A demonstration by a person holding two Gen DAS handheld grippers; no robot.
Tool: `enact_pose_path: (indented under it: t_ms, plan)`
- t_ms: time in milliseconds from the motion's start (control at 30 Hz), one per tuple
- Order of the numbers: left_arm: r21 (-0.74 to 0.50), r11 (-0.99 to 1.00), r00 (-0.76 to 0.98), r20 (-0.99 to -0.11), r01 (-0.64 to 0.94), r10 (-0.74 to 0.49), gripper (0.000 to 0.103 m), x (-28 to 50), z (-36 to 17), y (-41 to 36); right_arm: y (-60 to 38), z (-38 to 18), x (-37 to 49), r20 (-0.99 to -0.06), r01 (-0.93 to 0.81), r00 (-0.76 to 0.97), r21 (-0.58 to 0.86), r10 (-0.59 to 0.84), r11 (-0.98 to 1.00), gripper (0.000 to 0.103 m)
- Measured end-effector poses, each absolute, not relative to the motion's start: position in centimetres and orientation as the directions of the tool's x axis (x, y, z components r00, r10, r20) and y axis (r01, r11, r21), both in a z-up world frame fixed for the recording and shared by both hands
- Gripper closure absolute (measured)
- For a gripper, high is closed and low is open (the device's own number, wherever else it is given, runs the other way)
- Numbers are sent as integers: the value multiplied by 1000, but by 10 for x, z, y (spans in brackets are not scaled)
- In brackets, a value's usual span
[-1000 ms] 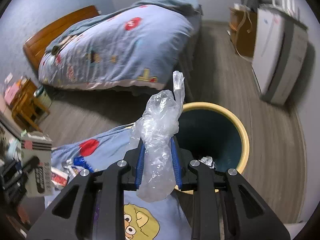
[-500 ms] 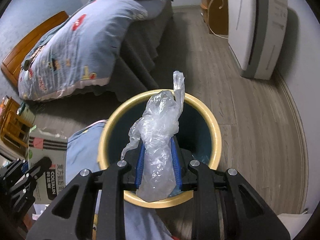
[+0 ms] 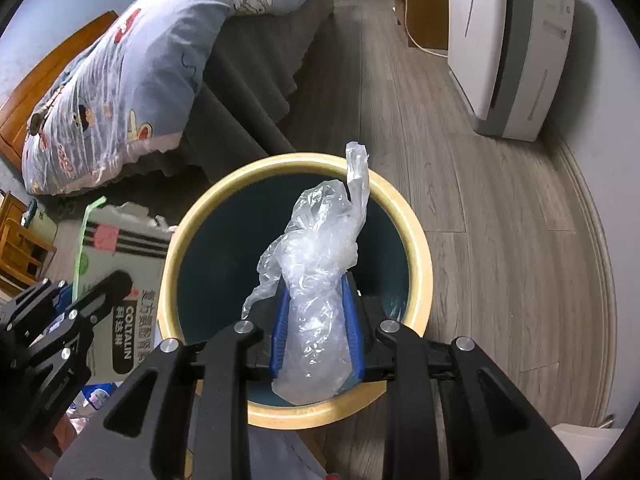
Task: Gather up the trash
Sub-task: 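Release clear bag into the bin with right tool while left tool drops green box, then move both open tools back over the cushion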
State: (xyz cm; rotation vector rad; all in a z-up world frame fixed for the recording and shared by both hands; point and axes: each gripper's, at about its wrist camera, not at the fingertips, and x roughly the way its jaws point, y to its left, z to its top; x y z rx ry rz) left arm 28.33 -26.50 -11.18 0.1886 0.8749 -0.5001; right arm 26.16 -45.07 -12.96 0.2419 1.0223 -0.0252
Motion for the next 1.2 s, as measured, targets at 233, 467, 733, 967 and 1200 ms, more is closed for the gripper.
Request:
enact_pose_path:
  t_ms: [233,467,733,967,1200]
  plan:
    - [-68,879,525,-779,473,-343,83,292,-126,-265,-452,-134,262,-852,139,515,190,93,972,78]
    - [-69,881,538,-768,468,-346,64,289,-123,-262,-452,-133,264,-851,144,517,195,94,970,75]
    - [-35,889,567,-758,457,-321,47,275,-112,-245,-451,-129,262,-838,157,535,220,104,963,36]
    - [-25,918,610,-741,395,-282,17,253,-95,-205,-441,-113,260,-816,156,570,217,92,964,12]
    - [39,955,684,-707,293,-181,8,217,-69,-147,-416,-88,252,-790,121,610,170,62,978,6]
